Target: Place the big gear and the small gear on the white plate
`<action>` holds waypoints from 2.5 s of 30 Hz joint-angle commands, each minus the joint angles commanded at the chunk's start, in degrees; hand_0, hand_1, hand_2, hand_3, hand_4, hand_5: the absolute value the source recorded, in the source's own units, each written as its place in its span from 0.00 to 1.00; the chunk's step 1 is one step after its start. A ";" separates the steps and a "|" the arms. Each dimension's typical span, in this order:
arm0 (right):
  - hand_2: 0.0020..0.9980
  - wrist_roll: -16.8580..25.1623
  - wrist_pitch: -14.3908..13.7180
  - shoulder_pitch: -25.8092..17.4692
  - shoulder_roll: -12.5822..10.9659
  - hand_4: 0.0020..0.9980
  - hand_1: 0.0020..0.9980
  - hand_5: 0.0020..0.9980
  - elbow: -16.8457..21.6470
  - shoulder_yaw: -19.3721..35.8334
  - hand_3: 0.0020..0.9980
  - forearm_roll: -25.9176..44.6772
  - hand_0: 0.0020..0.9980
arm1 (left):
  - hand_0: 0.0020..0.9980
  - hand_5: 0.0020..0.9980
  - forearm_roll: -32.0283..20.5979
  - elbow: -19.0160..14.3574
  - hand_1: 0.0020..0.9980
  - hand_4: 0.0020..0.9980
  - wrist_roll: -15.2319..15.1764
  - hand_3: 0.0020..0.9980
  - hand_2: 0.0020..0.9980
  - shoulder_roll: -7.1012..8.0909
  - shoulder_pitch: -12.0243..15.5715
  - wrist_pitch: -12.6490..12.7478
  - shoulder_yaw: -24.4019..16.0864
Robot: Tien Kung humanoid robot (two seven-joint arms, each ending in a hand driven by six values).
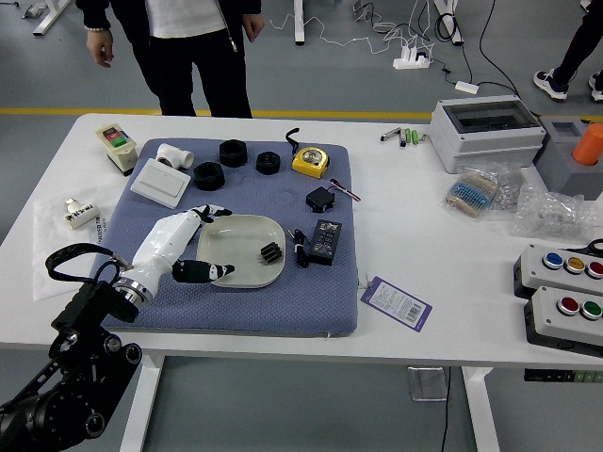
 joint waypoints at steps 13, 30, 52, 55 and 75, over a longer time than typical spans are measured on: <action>0.73 -0.04 0.05 -0.20 0.09 0.79 0.69 0.68 0.00 -0.09 0.56 0.21 0.69 | 0.72 0.06 0.00 1.63 0.79 0.87 -0.74 0.80 0.87 1.01 -2.49 2.61 -4.53; 0.72 -0.07 0.01 -0.53 0.18 0.79 0.69 0.68 0.03 -0.30 0.56 0.54 0.69 | 0.72 0.00 0.00 13.41 0.79 0.78 -2.12 0.77 0.86 6.29 -10.13 1.34 -0.02; 0.72 -0.14 0.05 -0.37 0.15 0.79 0.69 0.68 0.02 0.04 0.56 0.67 0.69 | 0.73 0.00 0.00 15.23 0.80 0.81 -1.67 0.80 0.86 12.26 -15.20 -7.72 7.92; 0.72 -0.13 0.03 -0.36 0.15 0.79 0.69 0.68 0.02 0.08 0.56 0.70 0.69 | 0.73 0.00 0.00 15.41 0.80 0.81 -1.17 0.80 0.86 12.47 -15.61 -8.83 8.27; 0.72 -0.13 0.01 -0.20 0.07 0.79 0.69 0.68 0.05 0.10 0.56 0.76 0.69 | 0.72 0.00 0.00 18.41 0.78 0.82 0.73 0.79 0.84 12.61 -17.92 -12.90 9.06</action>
